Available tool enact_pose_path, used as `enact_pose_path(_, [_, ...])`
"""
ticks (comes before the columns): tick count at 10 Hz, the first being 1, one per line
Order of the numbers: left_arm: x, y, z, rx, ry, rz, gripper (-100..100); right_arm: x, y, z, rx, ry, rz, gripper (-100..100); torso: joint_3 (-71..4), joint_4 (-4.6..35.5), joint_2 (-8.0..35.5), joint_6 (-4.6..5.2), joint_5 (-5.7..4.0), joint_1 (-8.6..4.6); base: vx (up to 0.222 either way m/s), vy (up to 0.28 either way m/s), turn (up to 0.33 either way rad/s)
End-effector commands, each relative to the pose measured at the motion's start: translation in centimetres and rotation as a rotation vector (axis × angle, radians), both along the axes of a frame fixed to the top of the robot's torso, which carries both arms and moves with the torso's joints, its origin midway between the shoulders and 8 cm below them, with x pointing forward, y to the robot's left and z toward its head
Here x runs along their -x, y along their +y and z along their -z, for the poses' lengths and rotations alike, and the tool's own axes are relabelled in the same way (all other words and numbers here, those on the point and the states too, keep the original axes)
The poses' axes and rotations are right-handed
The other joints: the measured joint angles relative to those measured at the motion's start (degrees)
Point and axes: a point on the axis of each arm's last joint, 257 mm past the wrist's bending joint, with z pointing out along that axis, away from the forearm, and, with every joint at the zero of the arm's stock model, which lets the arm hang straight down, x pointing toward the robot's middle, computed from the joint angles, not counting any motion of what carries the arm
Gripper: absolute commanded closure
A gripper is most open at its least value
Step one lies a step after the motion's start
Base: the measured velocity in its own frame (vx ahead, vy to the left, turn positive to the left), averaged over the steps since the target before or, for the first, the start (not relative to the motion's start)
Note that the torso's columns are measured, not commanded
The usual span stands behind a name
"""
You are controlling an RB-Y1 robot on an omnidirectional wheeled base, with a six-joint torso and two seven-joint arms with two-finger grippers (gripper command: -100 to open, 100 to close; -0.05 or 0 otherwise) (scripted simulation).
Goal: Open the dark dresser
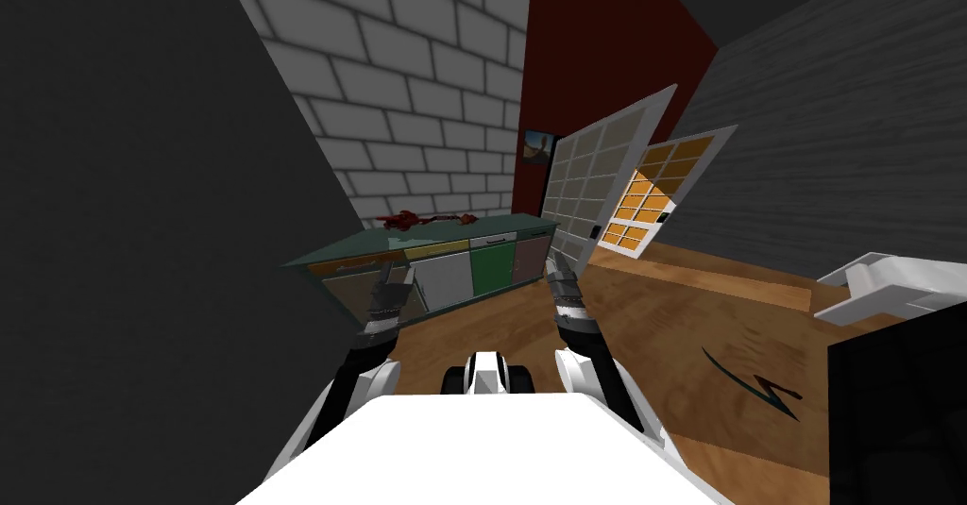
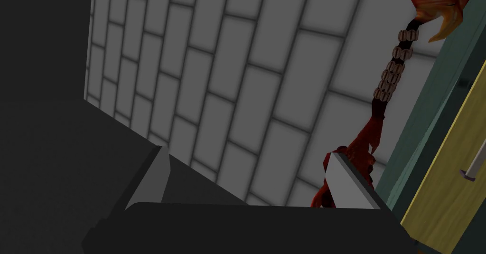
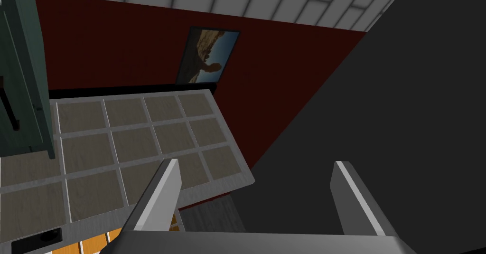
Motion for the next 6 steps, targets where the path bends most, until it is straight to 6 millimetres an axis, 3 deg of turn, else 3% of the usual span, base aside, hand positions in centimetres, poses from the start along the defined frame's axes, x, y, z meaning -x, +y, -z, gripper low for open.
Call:
enact_pose_path(1, [-0.2, 0.6, 1.3, -0.017, 0.005, -0.004, -100, 0.0, 0.0, 0.0, 0.0, 0.0, 0.0, 0, 0.06, 0.05, 0.1, 0.0, 0.04, 0.12, 0.124, -0.081, -0.067])
enact_pose_path(6, [-0.1, 2.5, 4.4, -0.042, 0.016, -0.024, -100, 0.0, 0.0, 0.0, 0.0, 0.0, 0.0, 0, 0.04, 0.04, 0.07, 0.0, 0.02, 0.06, 0.135, -0.095, -0.068])
